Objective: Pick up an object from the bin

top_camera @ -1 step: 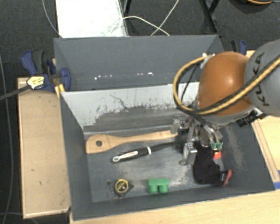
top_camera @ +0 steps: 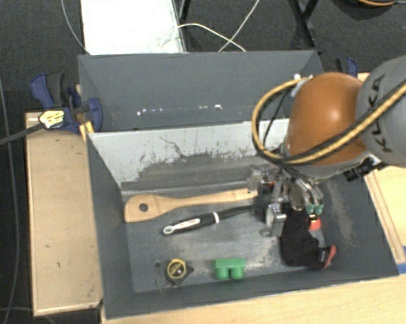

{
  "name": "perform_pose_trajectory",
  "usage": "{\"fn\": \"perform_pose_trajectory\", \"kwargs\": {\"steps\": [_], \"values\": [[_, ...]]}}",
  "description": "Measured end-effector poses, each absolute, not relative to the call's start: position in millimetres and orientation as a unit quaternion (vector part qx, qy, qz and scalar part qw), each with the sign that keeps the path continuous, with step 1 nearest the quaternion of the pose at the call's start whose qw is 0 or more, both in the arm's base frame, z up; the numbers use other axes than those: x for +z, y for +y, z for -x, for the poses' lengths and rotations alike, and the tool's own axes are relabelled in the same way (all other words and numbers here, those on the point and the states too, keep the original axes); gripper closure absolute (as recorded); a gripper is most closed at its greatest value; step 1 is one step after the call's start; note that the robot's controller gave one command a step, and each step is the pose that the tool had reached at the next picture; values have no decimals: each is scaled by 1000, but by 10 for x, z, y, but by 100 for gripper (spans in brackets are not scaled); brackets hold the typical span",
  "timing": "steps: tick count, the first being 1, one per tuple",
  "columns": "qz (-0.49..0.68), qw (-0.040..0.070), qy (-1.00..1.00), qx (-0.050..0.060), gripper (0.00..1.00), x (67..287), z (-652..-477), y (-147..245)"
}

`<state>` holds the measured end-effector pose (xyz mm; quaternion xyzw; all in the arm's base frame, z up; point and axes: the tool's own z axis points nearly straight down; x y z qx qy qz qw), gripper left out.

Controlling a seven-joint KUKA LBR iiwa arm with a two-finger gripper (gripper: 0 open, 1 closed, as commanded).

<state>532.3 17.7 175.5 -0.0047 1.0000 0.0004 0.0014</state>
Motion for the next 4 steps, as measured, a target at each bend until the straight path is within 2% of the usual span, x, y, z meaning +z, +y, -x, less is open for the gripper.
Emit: {"fn": "perform_pose_trajectory", "kwargs": {"steps": [1,2,3,4], "values": [[7,1,1000,0,0,709,-5691,-673],[-79,4,997,3,0,708,-5641,-647],[1,3,1000,1,0,717,-5695,-670],[-74,4,997,4,0,714,-5648,-643]]}}
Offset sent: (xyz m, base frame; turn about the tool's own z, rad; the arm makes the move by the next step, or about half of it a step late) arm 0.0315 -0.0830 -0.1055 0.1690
